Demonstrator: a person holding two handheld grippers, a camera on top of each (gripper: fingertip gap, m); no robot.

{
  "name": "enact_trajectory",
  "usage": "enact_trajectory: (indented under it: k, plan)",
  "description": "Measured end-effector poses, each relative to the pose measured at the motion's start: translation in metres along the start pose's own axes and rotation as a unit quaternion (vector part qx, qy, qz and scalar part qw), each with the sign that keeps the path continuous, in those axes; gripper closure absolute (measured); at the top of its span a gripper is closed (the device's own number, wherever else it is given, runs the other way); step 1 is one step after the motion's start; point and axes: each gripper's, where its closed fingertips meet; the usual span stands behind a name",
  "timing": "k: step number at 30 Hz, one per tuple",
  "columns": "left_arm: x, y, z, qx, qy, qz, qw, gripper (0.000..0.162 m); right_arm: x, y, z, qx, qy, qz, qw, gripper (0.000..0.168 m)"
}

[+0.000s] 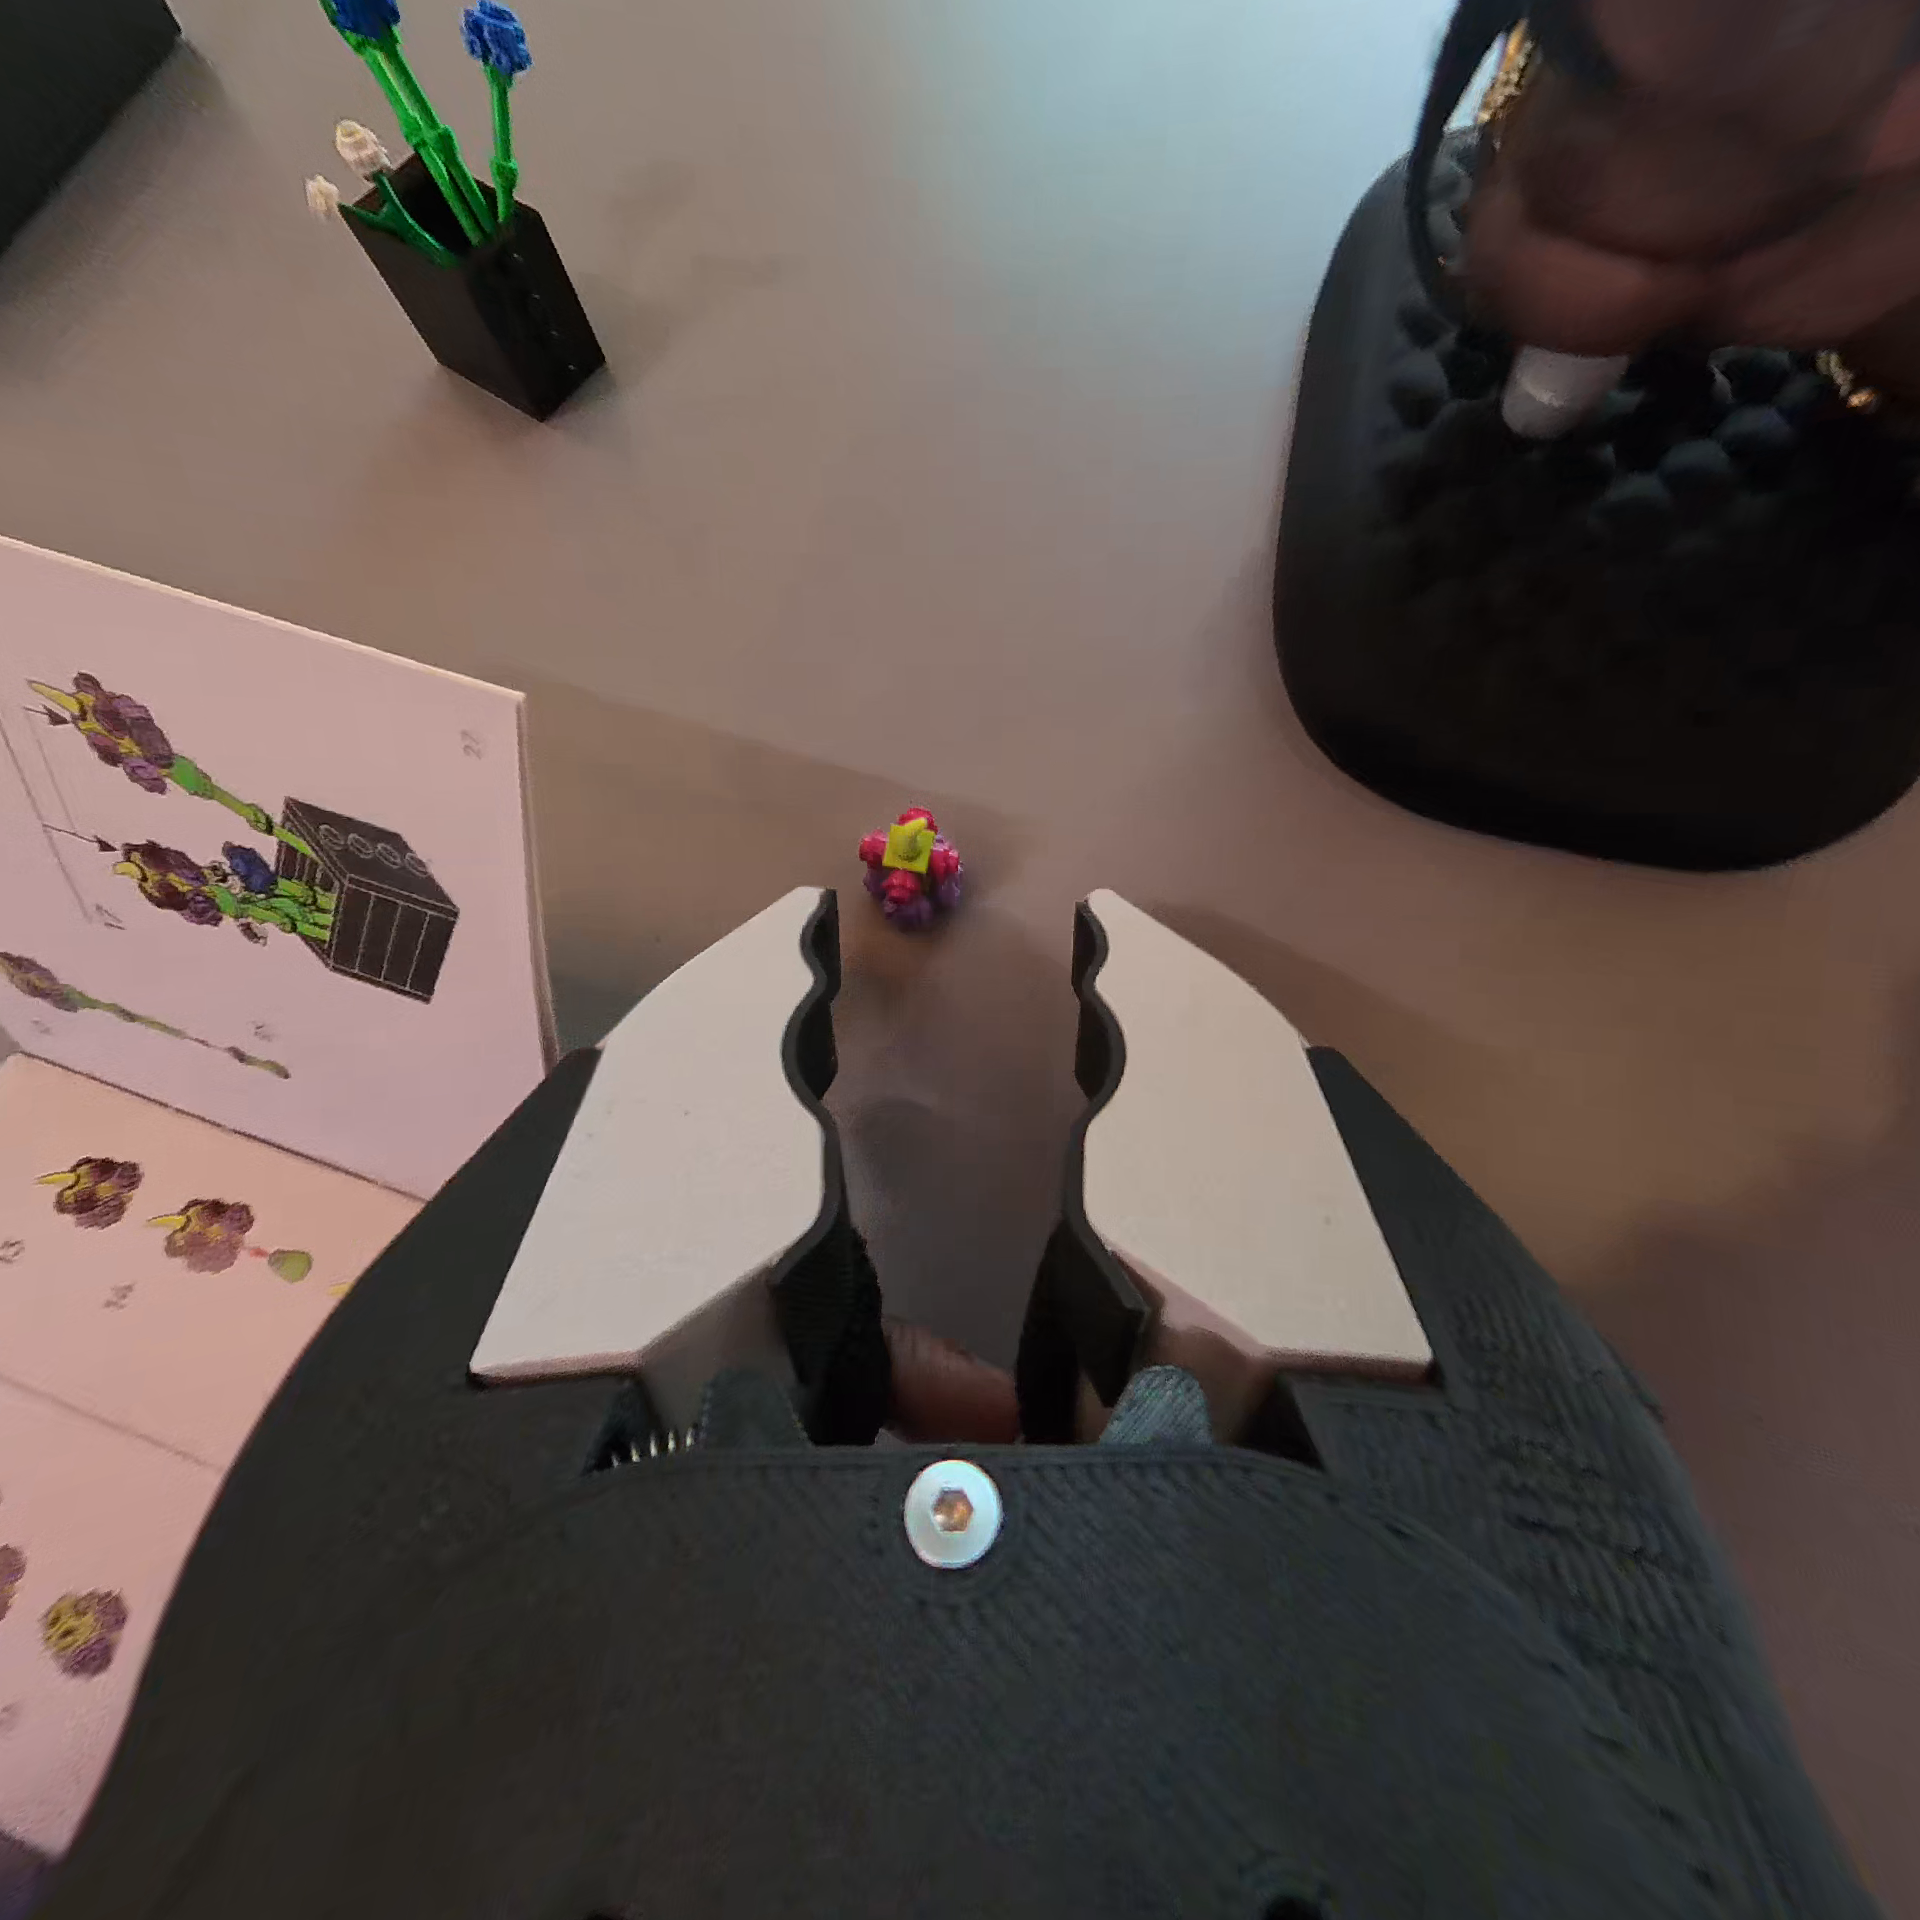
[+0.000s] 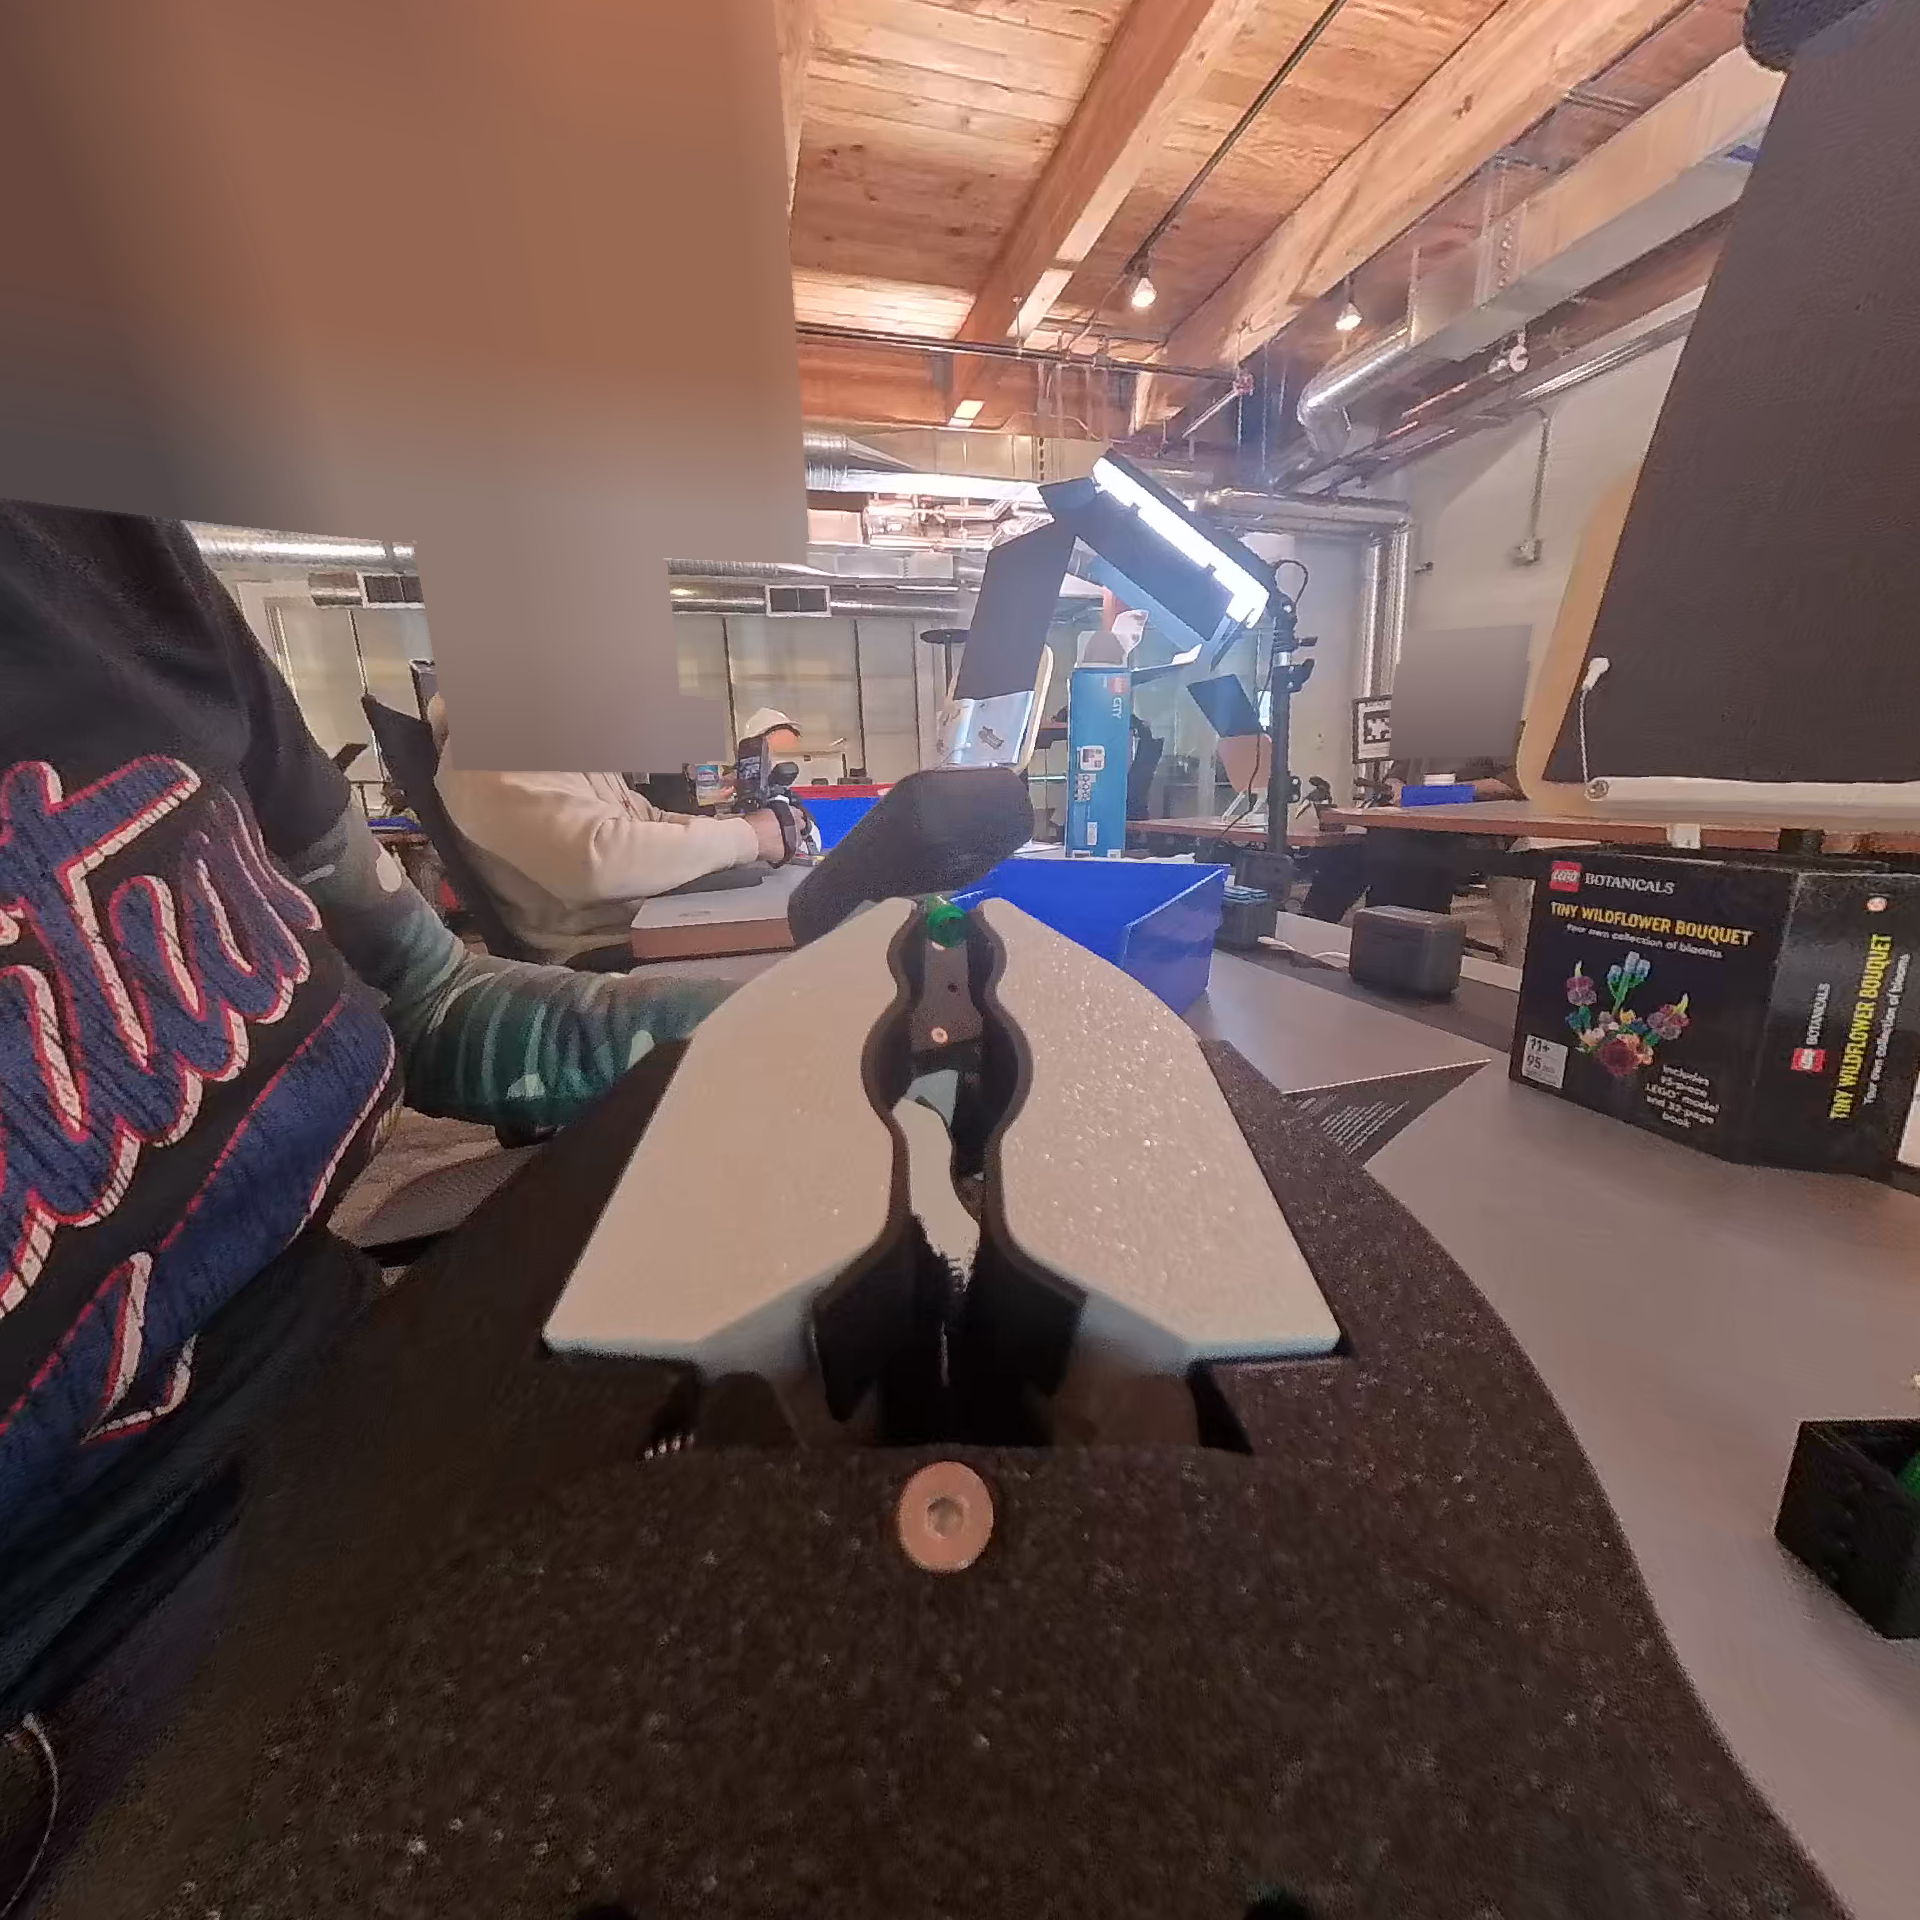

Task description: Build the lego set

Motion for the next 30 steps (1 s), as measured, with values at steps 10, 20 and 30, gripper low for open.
enact_trajectory:
  k: [10,20,30]
  plan:
    - [-0.003,0.007,0.009,0.017,0.019,0.026,0.999,0.124,0.003,0.000,0.000,0.004,0.009,0.007,1.000,0.161]
    - [-0.003,0.011,0.012,0.047,0.098,0.047,0.993,0.129,0.004,-0.001,0.000,0.006,0.014,0.006,1.000,0.161]
    - [-0.077,-0.022,-0.043,0.182,-0.219,-0.112,0.952,0.144,0.001,-0.001,0.003,0.020,0.012,0.044,0.999,0.161]
Point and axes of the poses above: each gripper's, where its closed fingertips meet, z out along the fingers, x out of its underside, y = z × x across the jaws, and after that the axes turned 2 degrees about x, right-handed
